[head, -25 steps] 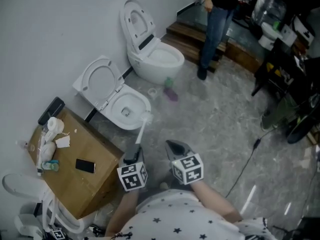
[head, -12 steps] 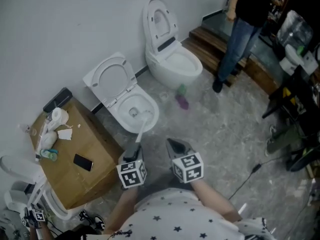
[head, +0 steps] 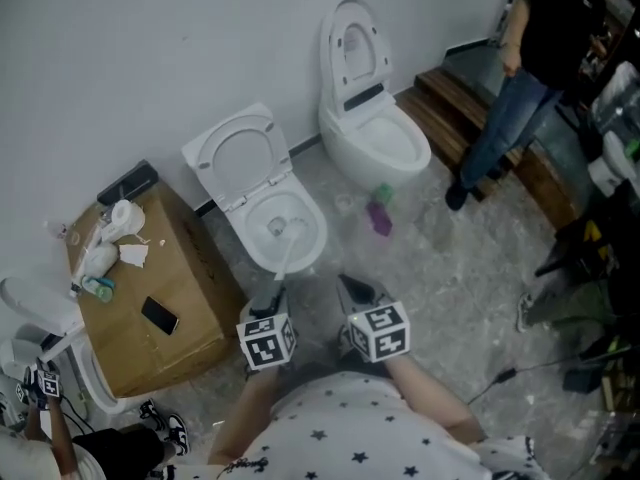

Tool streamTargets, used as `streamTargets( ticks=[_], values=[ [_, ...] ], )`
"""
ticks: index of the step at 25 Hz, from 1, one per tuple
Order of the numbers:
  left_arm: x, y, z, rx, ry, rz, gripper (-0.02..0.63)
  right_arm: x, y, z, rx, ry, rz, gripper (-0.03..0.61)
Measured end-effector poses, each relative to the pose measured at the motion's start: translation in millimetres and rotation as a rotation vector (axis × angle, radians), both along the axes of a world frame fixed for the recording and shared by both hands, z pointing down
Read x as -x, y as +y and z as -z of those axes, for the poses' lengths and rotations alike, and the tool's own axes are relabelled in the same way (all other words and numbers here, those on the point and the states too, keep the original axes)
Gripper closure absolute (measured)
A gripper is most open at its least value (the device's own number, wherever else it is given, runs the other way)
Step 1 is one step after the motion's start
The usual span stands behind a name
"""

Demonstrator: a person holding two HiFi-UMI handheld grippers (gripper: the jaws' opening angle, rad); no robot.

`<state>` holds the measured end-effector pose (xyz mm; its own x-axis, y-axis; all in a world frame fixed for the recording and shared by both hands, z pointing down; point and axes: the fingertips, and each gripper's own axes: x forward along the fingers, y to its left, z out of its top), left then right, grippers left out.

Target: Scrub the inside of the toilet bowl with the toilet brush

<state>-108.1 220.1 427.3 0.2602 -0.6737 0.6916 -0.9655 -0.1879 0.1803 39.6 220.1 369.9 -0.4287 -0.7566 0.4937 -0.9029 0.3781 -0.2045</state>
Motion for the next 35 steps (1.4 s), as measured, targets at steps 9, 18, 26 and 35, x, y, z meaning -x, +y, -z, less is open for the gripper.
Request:
streamTargets(
  ticks=[9,18,26,35],
  values=[
    [-27,-23,-5,0.005,-0.008,0.105,0.462,-23,-35,-6,0.007,-0.001,0.114,0.572],
    [-36,-39,-13,0.031,-0.007,0.198,0.462,-35,-60,-21,0.034,-0.012,0.187,0.572],
    [-34,-48,-24,0.058,-0.007,0.247,0.462,-32,-67,-36,0.063,-0.009,0.238,0.572],
    [-25,-72,-46,0.088,-0.016,0.255,0.462,-28,-90,-51,0.078,-0.008,0.239,0.572]
  ],
)
